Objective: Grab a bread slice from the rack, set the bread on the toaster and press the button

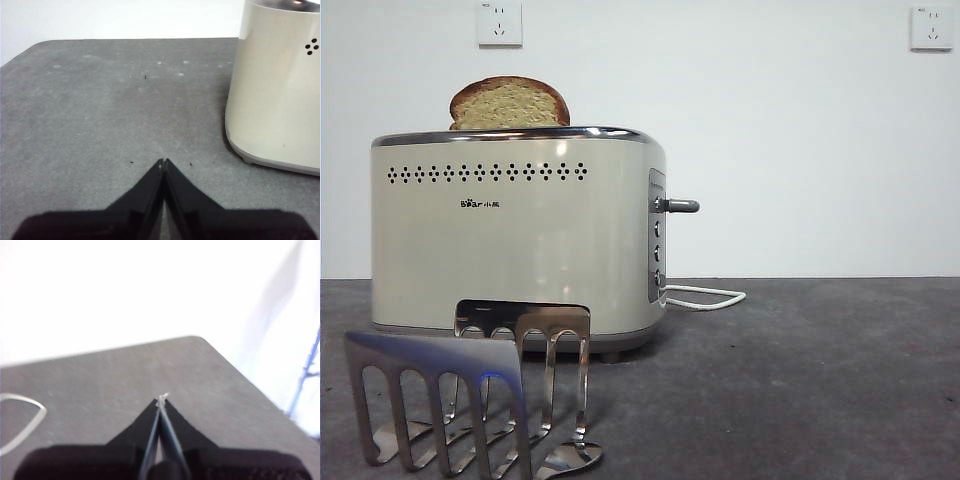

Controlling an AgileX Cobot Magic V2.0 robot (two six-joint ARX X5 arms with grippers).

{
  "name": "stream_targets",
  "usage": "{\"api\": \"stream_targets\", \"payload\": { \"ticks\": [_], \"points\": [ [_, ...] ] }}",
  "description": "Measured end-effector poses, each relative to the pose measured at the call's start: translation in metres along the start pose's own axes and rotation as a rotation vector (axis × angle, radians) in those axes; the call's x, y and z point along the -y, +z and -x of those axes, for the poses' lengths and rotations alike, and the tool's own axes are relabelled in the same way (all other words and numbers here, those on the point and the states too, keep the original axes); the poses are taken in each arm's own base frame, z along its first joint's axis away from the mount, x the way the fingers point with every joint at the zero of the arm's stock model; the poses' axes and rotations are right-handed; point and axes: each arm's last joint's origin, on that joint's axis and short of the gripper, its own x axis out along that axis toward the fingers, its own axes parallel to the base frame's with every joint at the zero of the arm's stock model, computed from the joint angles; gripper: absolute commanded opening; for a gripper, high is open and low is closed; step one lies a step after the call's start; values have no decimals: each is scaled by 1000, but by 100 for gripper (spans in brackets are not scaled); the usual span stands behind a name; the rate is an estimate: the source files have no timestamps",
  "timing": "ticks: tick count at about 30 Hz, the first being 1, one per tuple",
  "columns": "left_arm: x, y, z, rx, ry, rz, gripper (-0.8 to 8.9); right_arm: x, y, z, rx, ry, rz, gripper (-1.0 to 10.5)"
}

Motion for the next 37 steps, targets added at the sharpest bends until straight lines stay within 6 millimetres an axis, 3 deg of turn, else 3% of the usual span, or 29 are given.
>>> {"api": "stream_targets", "payload": {
  "ticks": [6,9,16,21,37],
  "points": [
    [0,0,0,-2,0,0,-3,1,-87,-7,-9,268,-14,0],
    [0,0,0,-2,0,0,-3,4,-121,-11,-22,278,-15,0],
    [0,0,0,-3,0,0,-3,8,-164,-22,-22,222,-22,0],
    [0,0,0,-3,0,0,-3,9,-182,-28,-56,210,-18,0],
    [0,0,0,-3,0,0,-3,10,-182,-29,-47,206,25,1]
  ]
}}
